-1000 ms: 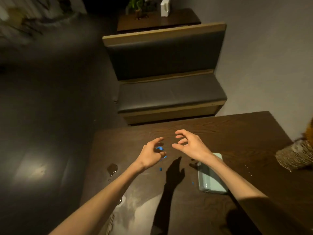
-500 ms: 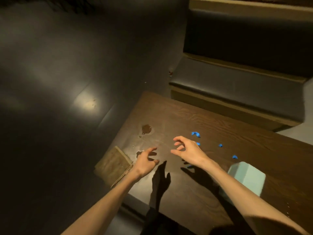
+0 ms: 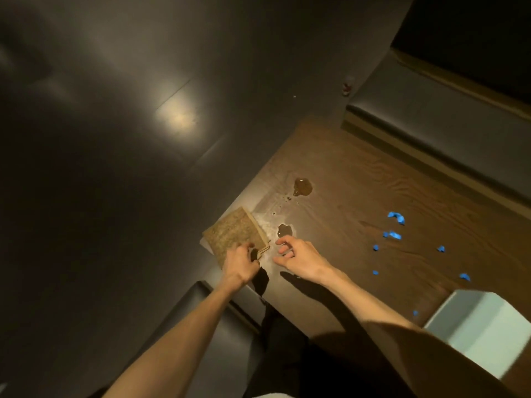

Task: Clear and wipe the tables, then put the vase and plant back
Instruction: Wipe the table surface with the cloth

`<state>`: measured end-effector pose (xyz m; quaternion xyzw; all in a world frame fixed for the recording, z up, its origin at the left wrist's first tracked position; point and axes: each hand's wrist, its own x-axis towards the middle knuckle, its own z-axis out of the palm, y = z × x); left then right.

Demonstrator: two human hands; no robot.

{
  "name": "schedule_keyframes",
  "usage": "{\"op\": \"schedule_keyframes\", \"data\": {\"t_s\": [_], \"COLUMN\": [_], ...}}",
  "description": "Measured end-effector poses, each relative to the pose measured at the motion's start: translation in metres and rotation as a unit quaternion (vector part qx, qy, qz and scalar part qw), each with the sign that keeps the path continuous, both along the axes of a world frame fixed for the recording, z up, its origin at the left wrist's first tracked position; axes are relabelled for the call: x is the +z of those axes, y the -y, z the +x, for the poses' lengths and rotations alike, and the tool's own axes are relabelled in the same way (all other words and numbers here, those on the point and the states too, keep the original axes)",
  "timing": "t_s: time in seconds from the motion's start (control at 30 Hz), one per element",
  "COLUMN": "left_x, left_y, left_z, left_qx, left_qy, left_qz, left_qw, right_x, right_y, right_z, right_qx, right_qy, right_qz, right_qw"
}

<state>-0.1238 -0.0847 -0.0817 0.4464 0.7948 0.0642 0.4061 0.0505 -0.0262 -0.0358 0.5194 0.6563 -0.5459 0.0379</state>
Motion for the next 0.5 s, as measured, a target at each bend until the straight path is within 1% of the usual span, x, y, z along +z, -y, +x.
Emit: {"op": "schedule_keyframes", "data": {"t_s": [0.07,0.17,0.3,0.4,0.5], "left_x": [-0.010,-0.025,-0.046,-0.044,-0.028], "left_y": [-0.003,-0.001,0.001,-0.008,-0.027], "left_z": [-0.015,-0.031,-0.038,-0.041,-0.052], "left_qx": [-0.046,-0.143,-0.212,-0.246,-0.225], "left_qy": [-0.057,-0.119,-0.189,-0.204,-0.184], "left_qz": [-0.023,-0.046,-0.020,0.001,0.017], "left_qw": [0.997,0.981,0.959,0.947,0.957], "right_x": [-0.006,-0.015,-0.023,-0.024,-0.022], "right_y": [-0.001,-0.003,-0.006,-0.008,-0.013], "right_z": [-0.015,-0.031,-0.041,-0.040,-0.035], "right_qx": [-0.005,-0.012,-0.020,-0.023,-0.025], "right_qy": [0.006,0.017,0.030,0.048,0.060], "right_qz": [-0.008,-0.022,-0.033,-0.043,-0.068], "right_qw": [1.000,1.000,0.999,0.998,0.996]}}
